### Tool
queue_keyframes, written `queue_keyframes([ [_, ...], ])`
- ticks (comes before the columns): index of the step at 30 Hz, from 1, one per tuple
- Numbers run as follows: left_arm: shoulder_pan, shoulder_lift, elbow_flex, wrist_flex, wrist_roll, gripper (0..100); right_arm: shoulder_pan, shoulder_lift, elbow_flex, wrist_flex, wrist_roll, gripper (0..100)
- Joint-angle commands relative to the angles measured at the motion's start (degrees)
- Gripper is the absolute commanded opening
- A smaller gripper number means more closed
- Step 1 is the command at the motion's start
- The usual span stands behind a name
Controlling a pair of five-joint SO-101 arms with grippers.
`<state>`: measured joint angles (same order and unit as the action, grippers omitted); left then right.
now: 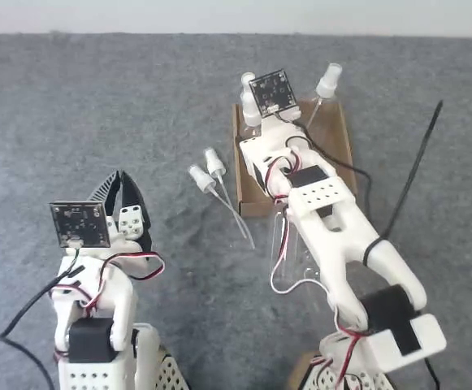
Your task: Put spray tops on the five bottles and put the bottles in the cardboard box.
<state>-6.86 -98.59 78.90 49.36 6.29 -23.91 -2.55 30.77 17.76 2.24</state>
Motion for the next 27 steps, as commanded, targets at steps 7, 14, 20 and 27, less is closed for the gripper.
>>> queue_keyframes([
  [7,-0.09,-0.44,-0.31,-1.49,0.44,1,2.77,0.48,0.35,-2.59,-5.98,0.6],
  [14,-0.09,-0.44,-0.31,-1.49,0.44,1,1.54,-0.04,7.30,-10.42,-5.54,0.6],
  [20,-0.09,-0.44,-0.31,-1.49,0.44,1,1.54,-0.04,8.18,-11.12,-5.54,0.9],
  [27,-0.09,-0.44,-0.31,-1.49,0.44,1,1.10,-0.04,8.18,-11.12,-5.45,2.4],
])
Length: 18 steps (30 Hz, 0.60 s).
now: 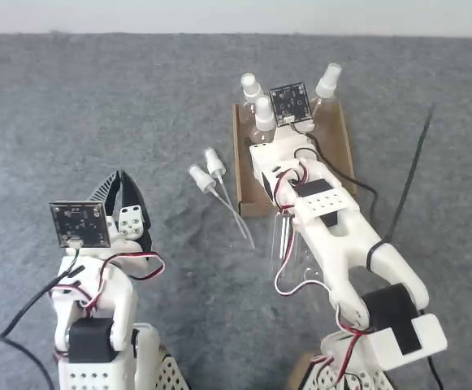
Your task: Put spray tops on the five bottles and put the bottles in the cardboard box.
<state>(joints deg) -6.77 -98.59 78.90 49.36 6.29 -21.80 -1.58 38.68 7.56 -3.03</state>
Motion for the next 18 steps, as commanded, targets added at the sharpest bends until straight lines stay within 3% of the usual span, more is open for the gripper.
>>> queue_keyframes([
  [1,-0.18,-0.44,-0.31,-1.49,0.44,1,-1.27,-1.01,0.35,-0.92,-0.18,4.3],
  [8,-0.18,-0.44,-0.31,-1.49,0.44,1,-2.77,-1.01,0.53,0.66,-0.18,22.9],
  [18,-0.18,-0.44,-0.31,-1.49,0.44,1,-2.77,-1.36,-0.09,0.66,-0.18,28.6],
])
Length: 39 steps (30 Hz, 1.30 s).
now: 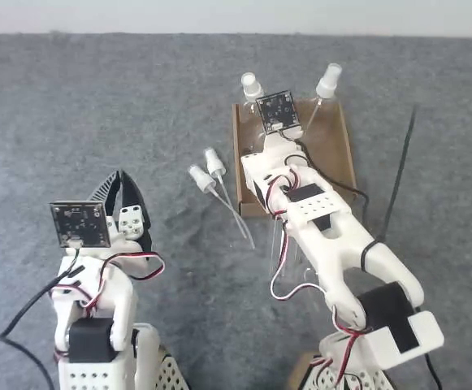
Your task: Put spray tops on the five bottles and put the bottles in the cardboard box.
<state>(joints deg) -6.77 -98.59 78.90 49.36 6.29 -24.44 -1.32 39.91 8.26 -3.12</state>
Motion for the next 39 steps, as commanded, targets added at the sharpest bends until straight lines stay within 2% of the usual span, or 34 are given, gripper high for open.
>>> queue_keyframes([
  [1,-0.18,-0.44,-0.31,-1.49,0.44,1,-0.13,-2.07,-1.49,0.04,-0.09,29.1],
  [11,-0.18,-0.44,-0.31,-1.49,0.44,1,0.04,-16.40,-1.85,2.86,-0.09,29.0],
  [22,-0.18,-0.44,-0.22,-1.49,0.44,1,0.04,-38.73,-3.87,38.11,-0.09,28.9],
  [28,0.00,-0.44,0.40,-1.85,0.44,1,-0.13,-41.19,-3.16,55.34,-0.70,28.9],
  [34,1.85,-0.44,0.57,-1.76,0.18,1,-6.29,-37.05,3.25,54.55,-6.33,29.0],
  [39,1.85,-0.44,0.57,-1.58,0.09,1,-10.15,-34.42,9.93,46.20,-10.20,28.9],
])
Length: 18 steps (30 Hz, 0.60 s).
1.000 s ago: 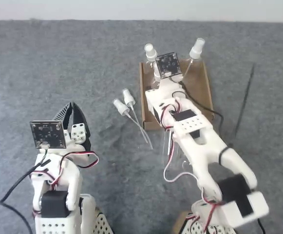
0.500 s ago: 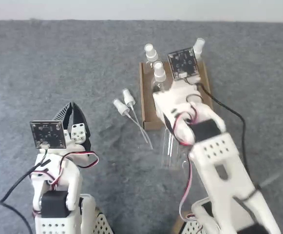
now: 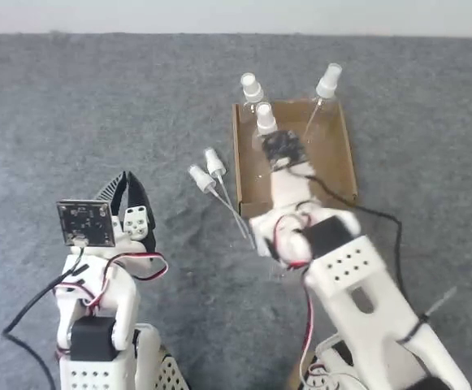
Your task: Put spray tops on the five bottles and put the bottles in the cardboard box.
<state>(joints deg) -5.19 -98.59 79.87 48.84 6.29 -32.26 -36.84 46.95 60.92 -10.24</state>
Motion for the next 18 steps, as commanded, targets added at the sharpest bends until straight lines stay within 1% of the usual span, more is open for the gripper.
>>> queue_keyframes([
  [1,0.26,-0.44,-0.40,-1.05,0.09,1,-2.15,1.63,4.13,-8.13,-3.69,28.9],
  [7,0.26,-0.44,-0.40,-1.14,0.09,1,0.40,3.91,8.44,-12.44,-4.40,28.9],
  [12,0.26,-0.44,-0.40,-1.14,0.09,1,-0.04,5.58,10.90,-13.76,-4.40,28.5],
  [14,0.26,-0.44,-0.40,-1.14,0.09,1,-0.04,5.49,11.08,-13.76,-4.40,24.8],
  [18,0.26,-0.44,-0.40,-1.14,0.09,1,-0.13,5.23,10.99,-13.76,-4.04,8.5],
])
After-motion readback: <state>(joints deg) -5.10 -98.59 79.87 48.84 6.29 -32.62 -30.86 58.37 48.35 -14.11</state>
